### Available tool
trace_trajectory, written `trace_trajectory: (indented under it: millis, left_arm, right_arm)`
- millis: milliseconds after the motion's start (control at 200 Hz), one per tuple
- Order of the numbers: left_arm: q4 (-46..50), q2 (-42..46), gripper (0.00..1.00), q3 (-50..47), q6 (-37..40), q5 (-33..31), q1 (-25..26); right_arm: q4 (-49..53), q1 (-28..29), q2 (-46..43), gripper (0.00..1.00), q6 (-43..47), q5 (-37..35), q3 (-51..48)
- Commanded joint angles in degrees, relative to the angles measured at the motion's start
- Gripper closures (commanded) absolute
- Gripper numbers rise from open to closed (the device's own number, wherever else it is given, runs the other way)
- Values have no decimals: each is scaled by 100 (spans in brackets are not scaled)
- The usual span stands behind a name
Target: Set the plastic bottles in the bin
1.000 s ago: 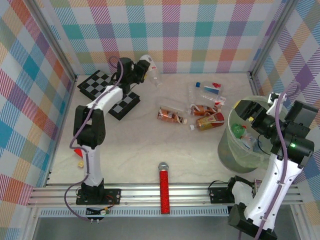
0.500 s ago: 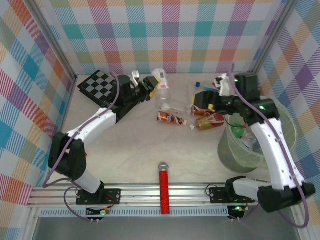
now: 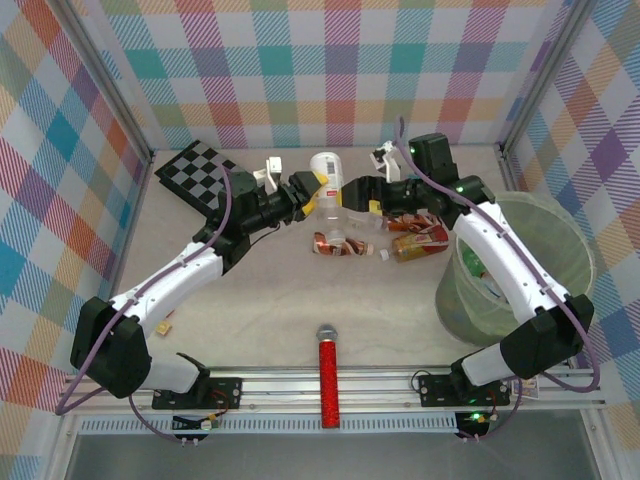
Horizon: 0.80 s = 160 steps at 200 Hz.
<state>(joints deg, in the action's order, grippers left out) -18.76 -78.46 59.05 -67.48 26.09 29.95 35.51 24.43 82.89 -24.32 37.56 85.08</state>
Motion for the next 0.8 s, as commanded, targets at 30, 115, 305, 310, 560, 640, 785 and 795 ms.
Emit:
trace_trajectory:
  millis: [30,115,305,310,560,640,785,795]
  left_arm:
    - [-791,-103,45,-84,-387,105,116]
    - [-1022,-157,45,-104,-523,133,129]
    - [-1103,-206,45,-60,-589,143,168]
    - [-1103,-210,45,-55,-590,147,169]
    - [-1136,-224,42,-77,-600,134,194]
    - [-1117,-240,36,-78,-560,121,191]
    - [-1111,-283,14,-64,-457,126,148]
    - [-1112,-284,13,-68,-447,132,144]
  right_arm:
    - [-648,36,59,9,-211,594,-162]
    - [-714,41,116,11,-267,680,-175]
    - [-666,36,279,25,-232,754,-62]
    - [-663,36,284,25,-232,753,-62]
    - [-581,36,393,43,-165,704,47]
    - [-455,27,389,44,-113,637,158]
    - [65,-96,236,47,120,408,451]
    - [122,-111,212,47,140,390,469]
